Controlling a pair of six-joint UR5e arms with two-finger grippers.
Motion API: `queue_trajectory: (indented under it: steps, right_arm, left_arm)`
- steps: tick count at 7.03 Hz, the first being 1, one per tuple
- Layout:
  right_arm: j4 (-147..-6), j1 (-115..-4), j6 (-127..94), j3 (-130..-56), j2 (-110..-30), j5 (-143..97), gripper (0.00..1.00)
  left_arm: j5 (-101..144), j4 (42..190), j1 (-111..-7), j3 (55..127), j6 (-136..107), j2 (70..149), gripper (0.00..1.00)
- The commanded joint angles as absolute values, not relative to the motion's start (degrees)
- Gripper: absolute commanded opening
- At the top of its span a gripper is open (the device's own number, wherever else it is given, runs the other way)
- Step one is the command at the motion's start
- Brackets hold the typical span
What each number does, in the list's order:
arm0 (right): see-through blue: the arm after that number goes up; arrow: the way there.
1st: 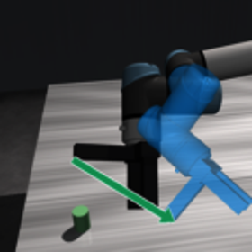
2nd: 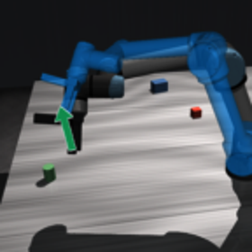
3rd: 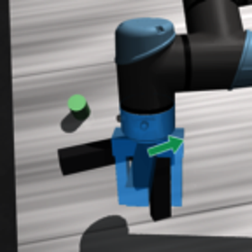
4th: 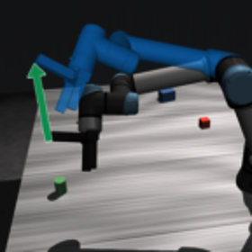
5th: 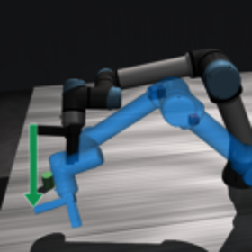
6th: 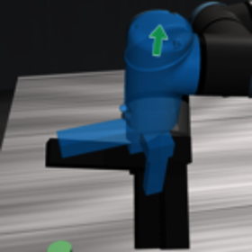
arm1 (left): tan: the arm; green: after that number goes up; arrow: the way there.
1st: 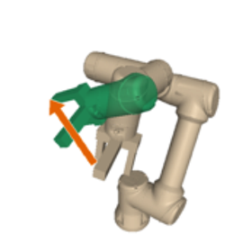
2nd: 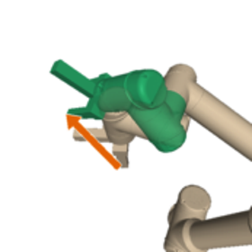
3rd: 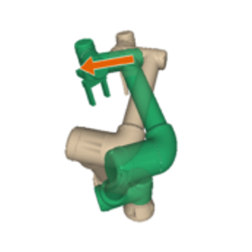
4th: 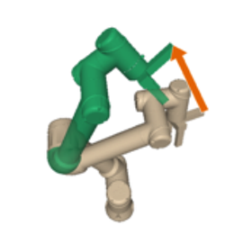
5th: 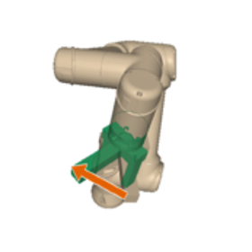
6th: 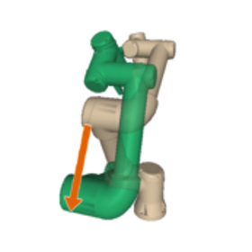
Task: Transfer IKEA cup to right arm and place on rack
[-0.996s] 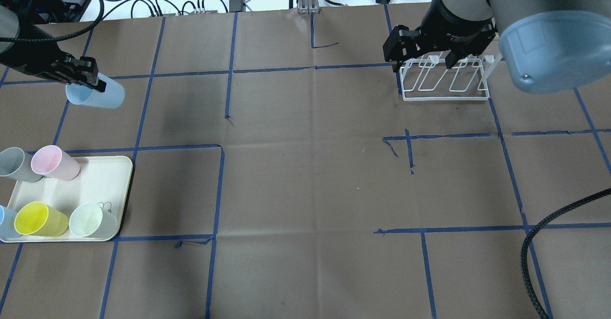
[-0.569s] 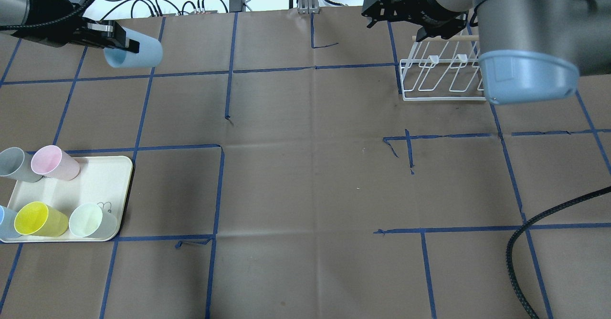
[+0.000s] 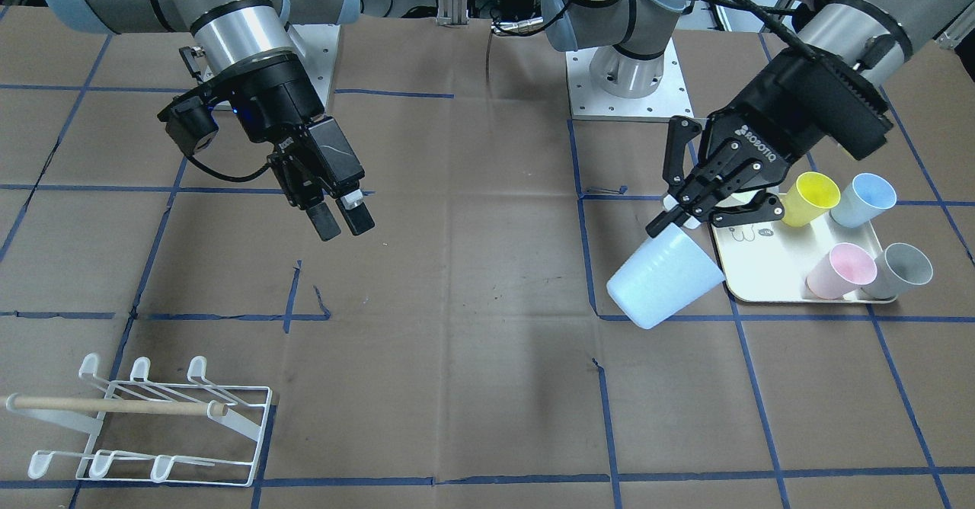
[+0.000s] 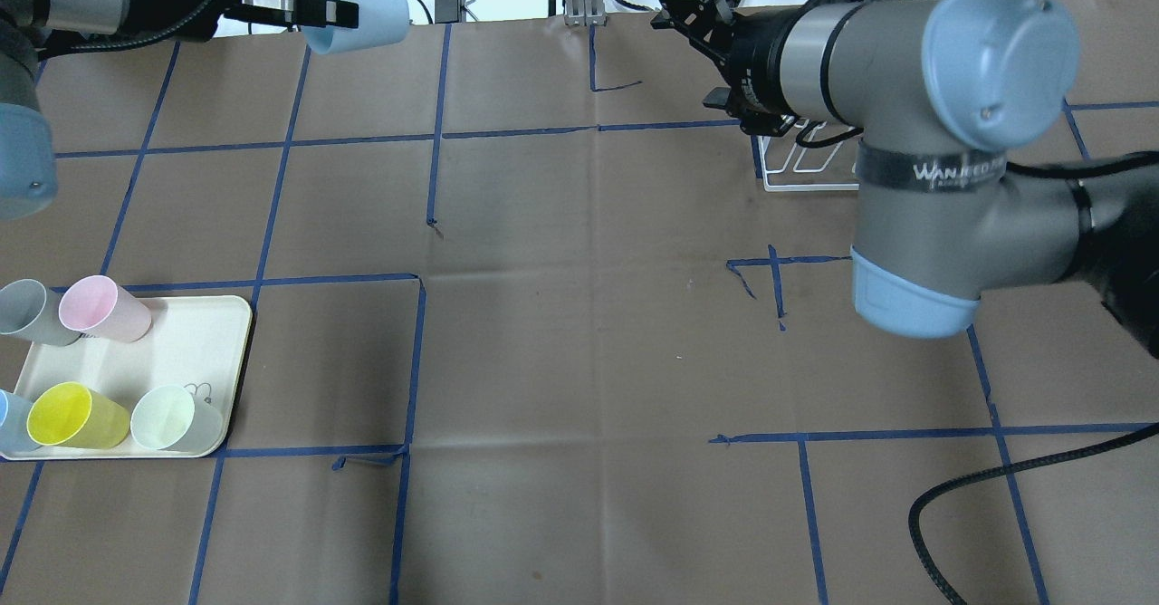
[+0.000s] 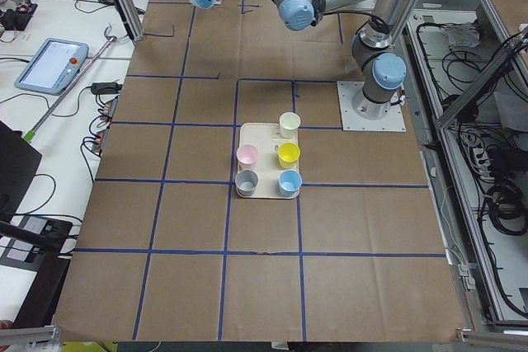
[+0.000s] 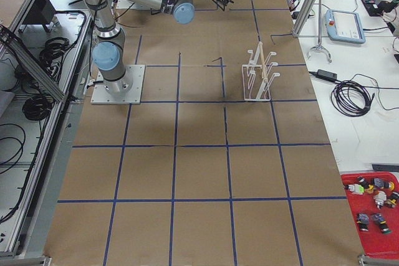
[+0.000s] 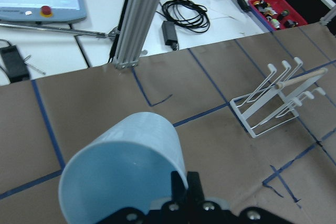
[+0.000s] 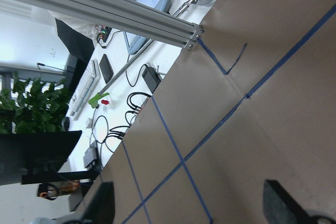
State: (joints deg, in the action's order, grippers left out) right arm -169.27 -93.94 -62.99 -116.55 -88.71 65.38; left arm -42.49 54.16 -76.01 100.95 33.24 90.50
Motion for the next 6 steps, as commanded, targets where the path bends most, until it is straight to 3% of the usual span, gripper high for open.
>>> queue_trajectory:
  steps: [1,3,4,6]
  right_arm:
    - [-186.4,-94.0,-82.4,-124.6,-87.6,60.1,0.99]
    - [-201.5,-94.2,-86.5,-127.4,-82.3,60.1,0.99]
    - [-210.1,-94.3,-88.1,-127.5,-78.1,60.1,1.0]
    - [-213.3,-94.5,-87.9,-127.3,-73.5,61.3,1.0]
  left_arm:
    - [-34.1,40.8,-76.7,110.6,36.0,90.6,0.0]
    - [-28.9,26.7,-76.7,118.6,35.8,92.0,0.0]
    - [-25.5,22.7,-76.8,118.8,36.1,93.8,0.0]
    - [-22.2,15.3,-78.6,118.9,35.7,98.9,0.0]
